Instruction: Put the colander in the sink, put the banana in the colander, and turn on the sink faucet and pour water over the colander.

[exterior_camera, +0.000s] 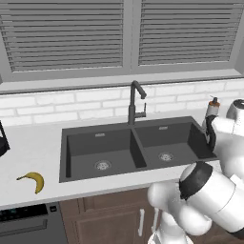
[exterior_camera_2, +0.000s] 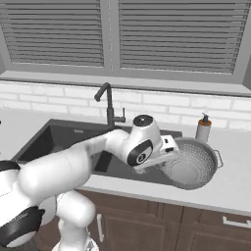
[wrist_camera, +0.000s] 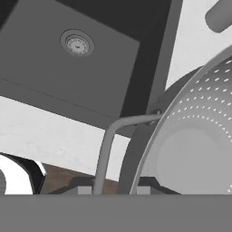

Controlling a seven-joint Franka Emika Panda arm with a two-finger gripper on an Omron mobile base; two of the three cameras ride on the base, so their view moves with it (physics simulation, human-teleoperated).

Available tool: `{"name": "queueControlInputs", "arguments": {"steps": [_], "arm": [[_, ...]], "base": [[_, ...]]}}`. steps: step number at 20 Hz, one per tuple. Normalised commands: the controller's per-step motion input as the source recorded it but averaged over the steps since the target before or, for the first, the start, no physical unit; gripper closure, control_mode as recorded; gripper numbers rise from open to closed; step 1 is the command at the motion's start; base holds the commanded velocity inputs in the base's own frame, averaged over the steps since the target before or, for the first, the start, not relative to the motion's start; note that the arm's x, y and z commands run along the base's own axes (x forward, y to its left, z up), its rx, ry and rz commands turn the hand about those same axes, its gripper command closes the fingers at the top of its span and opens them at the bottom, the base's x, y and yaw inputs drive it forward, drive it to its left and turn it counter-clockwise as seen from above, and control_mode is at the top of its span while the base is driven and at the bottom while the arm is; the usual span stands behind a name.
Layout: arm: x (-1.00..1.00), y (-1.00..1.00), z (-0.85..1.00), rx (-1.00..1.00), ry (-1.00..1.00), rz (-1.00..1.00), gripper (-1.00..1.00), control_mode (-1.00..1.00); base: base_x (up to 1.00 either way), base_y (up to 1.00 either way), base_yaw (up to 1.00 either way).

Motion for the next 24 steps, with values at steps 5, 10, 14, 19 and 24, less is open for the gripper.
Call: {"name": "queueControlInputs", "arguments": {"steps": [5,10,14,19,24], "arm": [[0.0,1.0,0.54,0.0,0.26,0.21,1.0,-1.0],[0.0,1.0,0.47,0.0,0.3,0.21,1.0,-1.0],[0.0,1.0,0.38,0.0,0.34,0.2,1.0,-1.0],[0.0,1.0,0.19,0.0,0.34,0.2,1.0,-1.0],[0.0,1.0,0.05,0.0,0.28,0.19,1.0,-1.0]], "base": [[0.0,0.0,0.0],[0.0,0.0,0.0],[0.0,0.0,0.0],[0.0,0.0,0.0],[0.0,0.0,0.0]]}}
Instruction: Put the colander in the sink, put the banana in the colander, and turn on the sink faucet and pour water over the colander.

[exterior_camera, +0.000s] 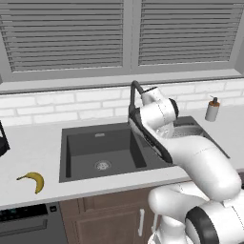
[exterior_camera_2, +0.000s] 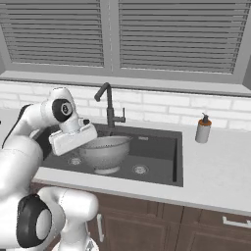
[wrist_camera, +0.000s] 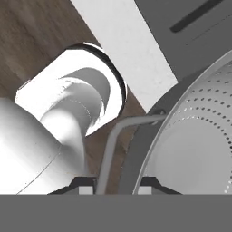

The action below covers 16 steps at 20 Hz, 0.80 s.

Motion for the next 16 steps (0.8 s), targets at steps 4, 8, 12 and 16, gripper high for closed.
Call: {"name": "queueControlInputs", "arguments": {"steps": [4,8,12,16], "arm": [[0.0,1.0,0.0,0.0,0.28,0.19,1.0,-1.0],[0.0,1.0,0.0,0.0,0.23,0.2,1.0,-1.0],[0.0,1.0,0.0,0.0,0.16,0.2,1.0,-1.0],[0.11,0.84,0.0,0.0,0.03,0.15,1.0,-1.0]], "base": [[0.0,0.0,0.0],[0.0,0.0,0.0],[0.0,0.0,0.0],[0.0,0.0,0.0]]}}
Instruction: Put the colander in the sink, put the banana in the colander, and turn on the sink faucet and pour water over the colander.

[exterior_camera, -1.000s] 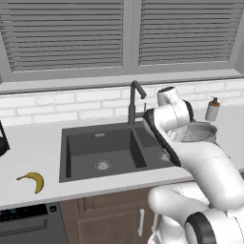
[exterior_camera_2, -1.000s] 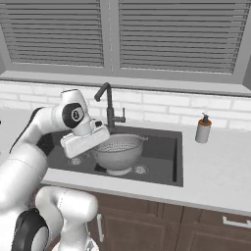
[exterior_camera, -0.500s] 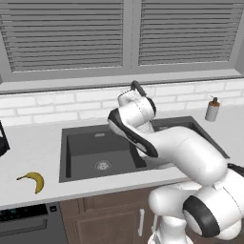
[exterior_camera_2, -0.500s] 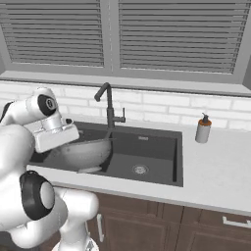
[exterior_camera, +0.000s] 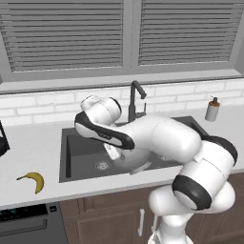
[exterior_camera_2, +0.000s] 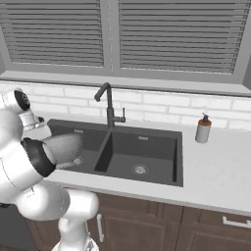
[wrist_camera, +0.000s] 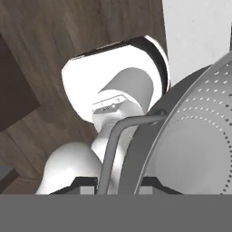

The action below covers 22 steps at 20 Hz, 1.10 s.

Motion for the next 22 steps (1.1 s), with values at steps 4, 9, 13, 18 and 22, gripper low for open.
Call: {"name": "queueControlInputs", "arguments": {"steps": [4,9,13,18,22], "arm": [[0.18,0.38,0.0,0.05,-0.03,0.05,1.0,-1.0],[0.35,0.01,0.0,0.14,-0.12,0.0,1.0,-1.0],[0.21,0.0,-0.09,0.24,-0.17,0.0,1.0,-1.0],[0.09,0.0,-0.23,0.22,-0.36,0.0,1.0,-1.0],[0.15,0.0,-0.2,0.22,-0.4,0.0,1.0,-1.0]], "base": [[0.0,0.0,0.0],[0.0,0.0,0.0],[0.0,0.0,0.0],[0.0,0.0,0.0],[0.0,0.0,0.0]]}}
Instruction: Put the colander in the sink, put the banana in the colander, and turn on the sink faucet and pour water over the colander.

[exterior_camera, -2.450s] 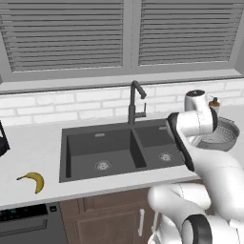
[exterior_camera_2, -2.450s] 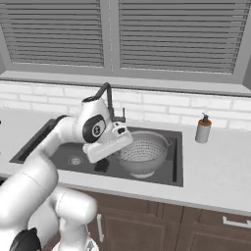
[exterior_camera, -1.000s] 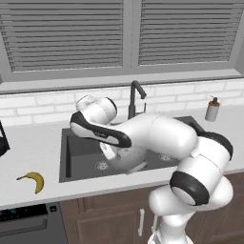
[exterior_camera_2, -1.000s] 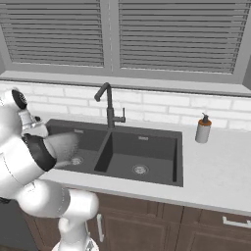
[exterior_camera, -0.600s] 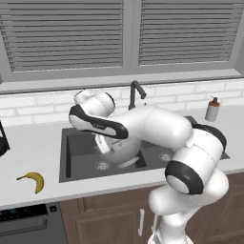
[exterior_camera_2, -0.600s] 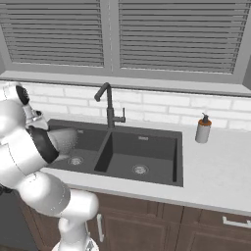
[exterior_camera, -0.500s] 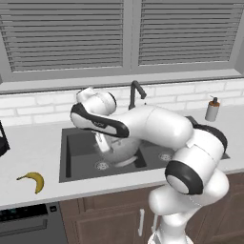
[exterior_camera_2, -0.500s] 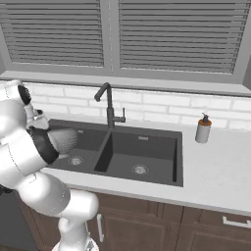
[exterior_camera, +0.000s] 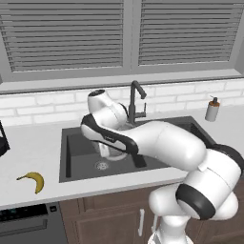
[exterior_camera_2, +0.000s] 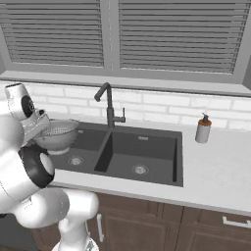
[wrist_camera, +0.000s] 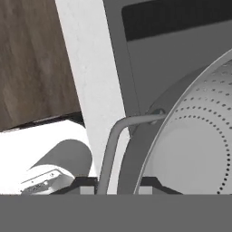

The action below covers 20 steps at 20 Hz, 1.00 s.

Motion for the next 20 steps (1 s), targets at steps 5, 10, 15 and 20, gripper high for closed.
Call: {"name": "queueControlInputs", "arguments": {"steps": [5,10,15,20], "arm": [[0.48,0.01,-0.04,0.18,-0.19,-0.05,1.0,-1.0],[0.53,0.04,-0.01,0.01,0.04,-0.08,1.0,-1.0],[0.28,0.01,-0.26,0.0,0.15,-0.06,1.0,-1.0],[0.35,0.06,-0.55,0.0,0.03,-0.06,1.0,-1.0]], "base": [[0.0,0.0,0.0],[0.0,0.0,0.0],[0.0,0.0,0.0],[0.0,0.0,0.0]]}}
